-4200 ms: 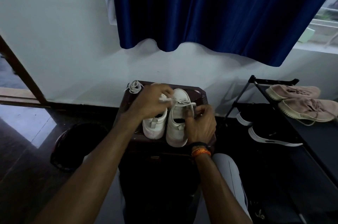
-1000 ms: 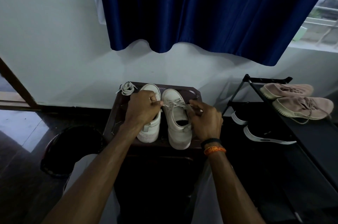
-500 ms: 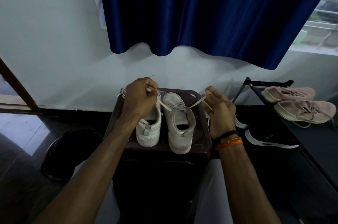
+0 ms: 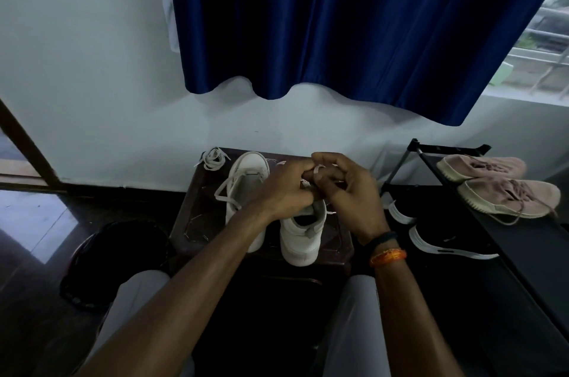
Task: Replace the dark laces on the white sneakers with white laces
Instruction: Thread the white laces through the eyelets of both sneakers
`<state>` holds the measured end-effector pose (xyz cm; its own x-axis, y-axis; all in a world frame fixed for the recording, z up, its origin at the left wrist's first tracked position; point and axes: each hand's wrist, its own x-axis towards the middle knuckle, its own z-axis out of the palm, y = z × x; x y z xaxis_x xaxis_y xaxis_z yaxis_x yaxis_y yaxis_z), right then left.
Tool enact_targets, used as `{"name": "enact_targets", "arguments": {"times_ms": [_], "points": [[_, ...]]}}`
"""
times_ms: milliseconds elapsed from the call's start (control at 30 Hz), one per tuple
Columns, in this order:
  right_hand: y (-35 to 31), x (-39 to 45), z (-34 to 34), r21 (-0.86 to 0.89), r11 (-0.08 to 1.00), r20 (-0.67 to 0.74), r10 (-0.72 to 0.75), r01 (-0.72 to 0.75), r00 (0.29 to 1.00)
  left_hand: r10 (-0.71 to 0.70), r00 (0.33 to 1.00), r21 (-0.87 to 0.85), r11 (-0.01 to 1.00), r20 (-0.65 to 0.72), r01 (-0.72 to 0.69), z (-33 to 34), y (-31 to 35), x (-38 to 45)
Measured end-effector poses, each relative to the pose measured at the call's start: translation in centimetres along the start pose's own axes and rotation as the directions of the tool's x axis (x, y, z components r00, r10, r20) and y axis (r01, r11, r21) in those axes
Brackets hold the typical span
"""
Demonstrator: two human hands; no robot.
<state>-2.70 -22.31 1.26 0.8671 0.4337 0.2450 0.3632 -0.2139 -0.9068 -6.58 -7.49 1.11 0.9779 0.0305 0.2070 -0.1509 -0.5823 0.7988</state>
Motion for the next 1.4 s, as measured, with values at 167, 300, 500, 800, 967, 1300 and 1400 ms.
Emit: {"name": "enact_targets", "arguments": {"times_ms": [167, 300, 500, 800, 967, 1300, 1400], "points": [[1.2, -0.1, -0.7, 0.077, 0.992, -0.191, 0.109, -0.096, 0.975, -0.009, 0.998, -0.091, 0.996, -0.065, 0.003, 0.9, -0.2, -1.0], [3.3, 0.2, -1.1, -0.162, 0.972, -0.164, 0.146, -0.172, 0.976, 0.025, 0.999, -0.075, 0.997, -0.048, -0.028, 0.8, -0.5, -1.8], [4.8, -0.3, -1.2, -0.382, 0.921, 0.084, 0.111, -0.071, 0.990, 0.076, 0.994, -0.105, 0.992, 0.073, -0.068, 1.9, -1.5, -3.8], [5.4, -0.8, -1.8, -0.162, 0.972, -0.183, 0.140, -0.170, 0.973, 0.015, 1.000, -0.090, 0.996, -0.001, -0.015, 2.7, -2.0, -4.2], [1.4, -0.3, -1.7, 0.392, 0.919, -0.298, 0.181, -0.052, 0.937, 0.032, 0.997, -0.031, 0.999, -0.076, -0.035, 2.8, -2.2, -4.0], [0.5, -1.1, -0.7, 0.032, 0.998, -0.011, 0.050, -0.050, 0.999, 0.055, 0.992, 0.400, 0.911, 0.109, -0.095, 1.9, -1.6, -3.3], [1.3, -1.8, -0.8, -0.317, 0.945, 0.002, 0.084, -0.079, 0.997, 0.046, 0.995, 0.234, 0.970, 0.087, -0.065, 1.3, -2.2, -3.4]]}}
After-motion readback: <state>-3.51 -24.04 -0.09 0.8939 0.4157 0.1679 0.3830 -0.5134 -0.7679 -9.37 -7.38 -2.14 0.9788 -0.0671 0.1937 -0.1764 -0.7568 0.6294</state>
